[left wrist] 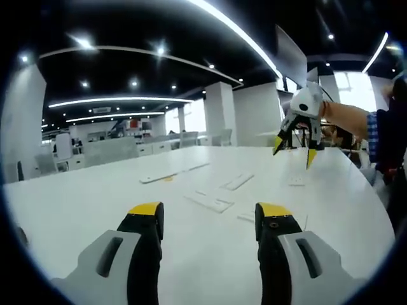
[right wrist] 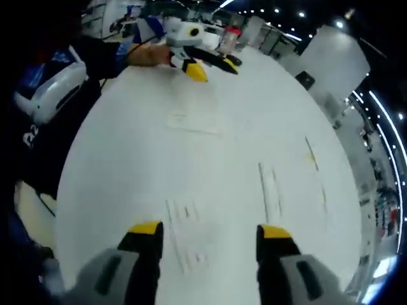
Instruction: Locate the socket holder cover, grip the socket holder cover, clip it into the socket holder slot.
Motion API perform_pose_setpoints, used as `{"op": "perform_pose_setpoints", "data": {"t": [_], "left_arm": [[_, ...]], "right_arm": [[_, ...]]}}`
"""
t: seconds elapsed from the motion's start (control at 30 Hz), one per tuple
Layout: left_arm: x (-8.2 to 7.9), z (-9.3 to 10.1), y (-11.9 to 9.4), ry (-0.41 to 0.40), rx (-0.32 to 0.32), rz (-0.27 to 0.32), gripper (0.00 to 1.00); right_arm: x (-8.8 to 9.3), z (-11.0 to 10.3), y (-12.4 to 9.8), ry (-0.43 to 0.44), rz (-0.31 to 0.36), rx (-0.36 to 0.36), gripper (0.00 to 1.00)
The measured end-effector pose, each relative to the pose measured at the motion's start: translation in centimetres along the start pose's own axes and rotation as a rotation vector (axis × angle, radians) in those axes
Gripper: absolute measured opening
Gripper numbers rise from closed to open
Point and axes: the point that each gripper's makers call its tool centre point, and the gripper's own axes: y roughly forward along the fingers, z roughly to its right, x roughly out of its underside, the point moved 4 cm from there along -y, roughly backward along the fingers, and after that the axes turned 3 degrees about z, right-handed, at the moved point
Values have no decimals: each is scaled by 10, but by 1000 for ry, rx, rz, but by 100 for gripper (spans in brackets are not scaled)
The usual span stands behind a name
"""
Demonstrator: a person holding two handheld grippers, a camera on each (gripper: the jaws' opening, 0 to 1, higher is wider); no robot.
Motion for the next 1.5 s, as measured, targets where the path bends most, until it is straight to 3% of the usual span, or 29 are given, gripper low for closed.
{"op": "perform_pose_setpoints", "data": {"t": [0.6,1.17,1.5], "left_arm": [[4,-1,2,2,11,-23,58],[7,-1,6,-2,32,-42,58],[7,-1,6,1,32,-47,58]], "right_arm": [[14,-16,16,-99,-305,-217,47],[4,-12,27,-151,-338,-287,34],[2,-14,28,-157,-367,-309,34]]}}
